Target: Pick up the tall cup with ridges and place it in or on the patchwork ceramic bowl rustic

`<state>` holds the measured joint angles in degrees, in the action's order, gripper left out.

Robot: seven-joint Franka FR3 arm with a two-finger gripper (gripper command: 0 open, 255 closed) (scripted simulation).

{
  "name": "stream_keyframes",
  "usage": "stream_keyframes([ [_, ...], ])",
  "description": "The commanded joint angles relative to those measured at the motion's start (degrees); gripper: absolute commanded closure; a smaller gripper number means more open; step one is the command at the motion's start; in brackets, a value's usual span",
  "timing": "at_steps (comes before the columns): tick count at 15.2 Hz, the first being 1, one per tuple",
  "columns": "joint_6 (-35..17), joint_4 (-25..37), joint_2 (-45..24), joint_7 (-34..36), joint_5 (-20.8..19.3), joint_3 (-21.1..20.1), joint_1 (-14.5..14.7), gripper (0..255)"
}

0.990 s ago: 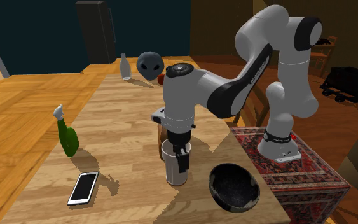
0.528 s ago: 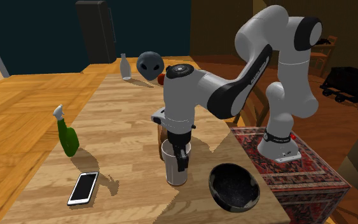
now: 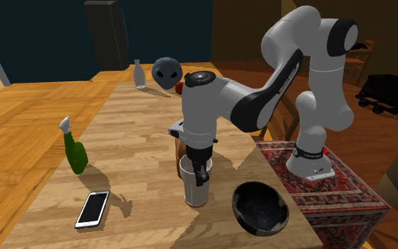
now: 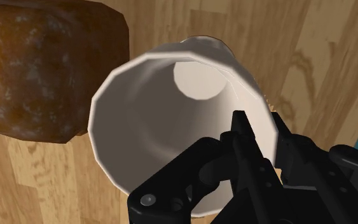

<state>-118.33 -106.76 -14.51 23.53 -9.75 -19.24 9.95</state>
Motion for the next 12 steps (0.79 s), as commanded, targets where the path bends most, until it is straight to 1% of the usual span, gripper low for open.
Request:
stream_keyframes([
  [1,0.0,0.0,-0.1,0.0,0.0,0.0,0.0,255],
  [12,7.6,5.0,2.7,-1.3,1.5,-0.4,-0.2,255],
])
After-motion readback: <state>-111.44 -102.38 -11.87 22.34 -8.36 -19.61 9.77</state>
